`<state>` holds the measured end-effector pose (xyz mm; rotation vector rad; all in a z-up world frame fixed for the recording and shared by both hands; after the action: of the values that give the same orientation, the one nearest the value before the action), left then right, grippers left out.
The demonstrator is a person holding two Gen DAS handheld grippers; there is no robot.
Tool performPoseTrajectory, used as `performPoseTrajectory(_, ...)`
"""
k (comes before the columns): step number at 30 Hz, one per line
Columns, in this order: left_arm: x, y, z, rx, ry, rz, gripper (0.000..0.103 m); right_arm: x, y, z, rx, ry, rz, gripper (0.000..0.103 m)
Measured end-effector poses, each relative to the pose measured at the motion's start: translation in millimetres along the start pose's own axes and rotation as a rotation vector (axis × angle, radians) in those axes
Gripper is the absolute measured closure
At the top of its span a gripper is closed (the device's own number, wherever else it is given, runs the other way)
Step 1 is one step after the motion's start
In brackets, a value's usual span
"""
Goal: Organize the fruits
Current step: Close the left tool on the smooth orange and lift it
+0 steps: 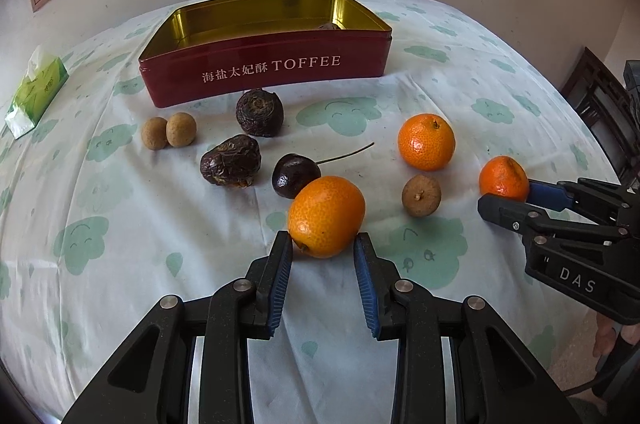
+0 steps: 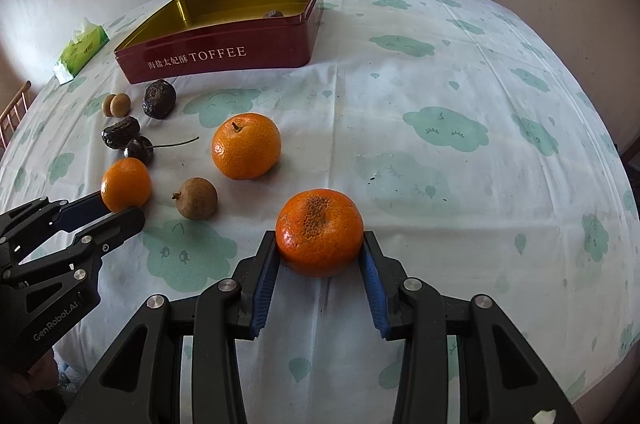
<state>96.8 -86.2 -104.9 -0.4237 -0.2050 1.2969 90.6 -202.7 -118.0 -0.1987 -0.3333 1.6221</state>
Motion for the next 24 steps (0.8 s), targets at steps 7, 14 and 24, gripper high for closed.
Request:
performPoseTrajectory(7, -3.3, -6.4, -3.0, 0.002, 0.015, 0.006, 0.070, -2.1, 0.4, 0.6, -0.005, -0.011, -0.003, 0.065)
performPoseTrajectory(14, 0.7, -2.6, -0.3, 0.000, 0.036, 0.016, 0.070, -1.7, 0.6, 1.4, -0.009, -0.009, -0.002, 0.065)
performPoseTrajectory(24, 4.2, 7.7, 7.3, -0.002, 0.040, 0.008, 0.071, -0.6, -0.9, 3.0, -0.014, -0.013, -0.006, 0.065)
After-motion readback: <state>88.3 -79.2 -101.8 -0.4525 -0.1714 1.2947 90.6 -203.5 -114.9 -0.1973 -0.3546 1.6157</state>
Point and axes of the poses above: each gripper's, at about its wrist camera, not at the fingertips, and z roughly against the way its jaws point, x to its left, y to its underside, the point moved 8 cm from there along -z, roughly the way its jaws point, and after that the axes turned 10 degrees about x, right-handed, at the moved point
